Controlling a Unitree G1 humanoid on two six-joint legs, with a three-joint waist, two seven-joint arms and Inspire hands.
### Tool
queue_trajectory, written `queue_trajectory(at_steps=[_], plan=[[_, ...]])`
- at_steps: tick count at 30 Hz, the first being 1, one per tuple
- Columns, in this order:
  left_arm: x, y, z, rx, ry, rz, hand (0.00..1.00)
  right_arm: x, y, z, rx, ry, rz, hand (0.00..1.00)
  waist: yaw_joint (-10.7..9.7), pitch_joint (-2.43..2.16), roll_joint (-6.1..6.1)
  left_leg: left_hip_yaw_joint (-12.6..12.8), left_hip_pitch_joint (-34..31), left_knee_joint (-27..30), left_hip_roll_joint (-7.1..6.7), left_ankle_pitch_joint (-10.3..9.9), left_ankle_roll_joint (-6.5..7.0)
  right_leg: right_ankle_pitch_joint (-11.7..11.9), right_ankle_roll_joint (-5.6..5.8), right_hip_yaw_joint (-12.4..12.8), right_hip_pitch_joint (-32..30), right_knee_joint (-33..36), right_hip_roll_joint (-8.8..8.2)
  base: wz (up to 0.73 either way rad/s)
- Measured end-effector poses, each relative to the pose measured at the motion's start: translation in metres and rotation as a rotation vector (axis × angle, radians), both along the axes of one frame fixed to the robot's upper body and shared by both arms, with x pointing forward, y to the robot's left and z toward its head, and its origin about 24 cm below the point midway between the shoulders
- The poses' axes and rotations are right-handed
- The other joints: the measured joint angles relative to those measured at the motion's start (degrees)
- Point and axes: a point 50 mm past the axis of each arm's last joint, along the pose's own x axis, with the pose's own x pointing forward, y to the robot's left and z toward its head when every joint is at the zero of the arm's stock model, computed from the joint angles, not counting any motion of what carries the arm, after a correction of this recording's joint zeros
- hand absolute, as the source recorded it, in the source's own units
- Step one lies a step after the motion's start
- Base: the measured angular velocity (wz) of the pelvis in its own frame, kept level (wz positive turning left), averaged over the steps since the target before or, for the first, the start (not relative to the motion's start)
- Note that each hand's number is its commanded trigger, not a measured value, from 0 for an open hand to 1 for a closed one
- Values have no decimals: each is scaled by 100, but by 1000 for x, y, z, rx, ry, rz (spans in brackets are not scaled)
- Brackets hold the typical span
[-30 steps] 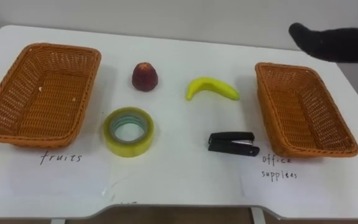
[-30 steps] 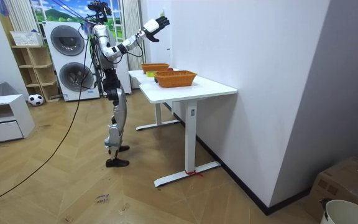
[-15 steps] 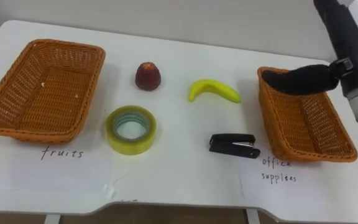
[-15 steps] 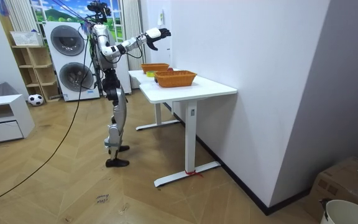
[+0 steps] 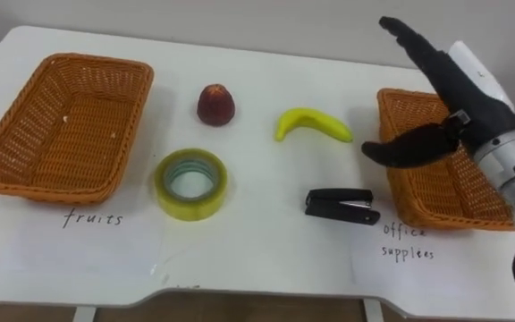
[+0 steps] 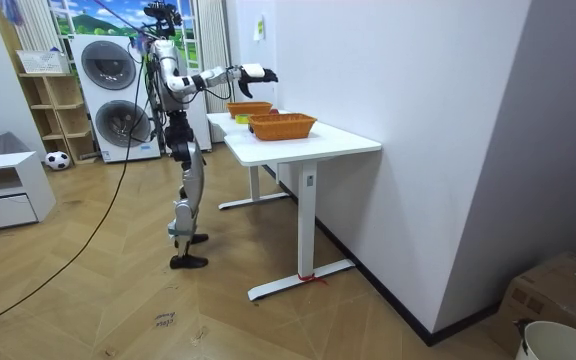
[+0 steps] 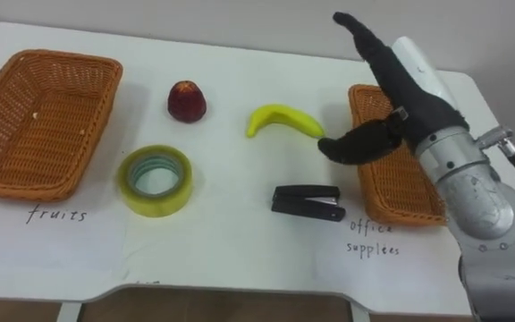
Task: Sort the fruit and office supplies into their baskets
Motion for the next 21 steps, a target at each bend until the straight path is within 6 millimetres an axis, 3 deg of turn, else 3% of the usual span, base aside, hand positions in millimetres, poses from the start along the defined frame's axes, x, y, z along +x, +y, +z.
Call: queue_trajectory(at_steps=[11, 14, 21], plan=[[4, 3, 2, 15, -17, -10, 0, -11, -6, -27, -74, 160, 12, 0, 181, 5, 10, -20, 18, 26, 7, 1, 1, 0, 0, -6, 41, -4, -5, 1], [5, 2, 2, 25, -17, -20, 0, -11, -7, -30, -75, 182, 19, 0, 183, 21, 34, -19, 5, 28, 7, 2, 1, 0, 0, -5, 42, -1, -5, 0], [6, 2, 2, 28, -22, -21, 0, -12, -5, -31, -81, 209, 44, 0, 194, -4, -3, -18, 2, 19, 7, 3, -1, 0, 0, -4, 35, 1, -3, 0]])
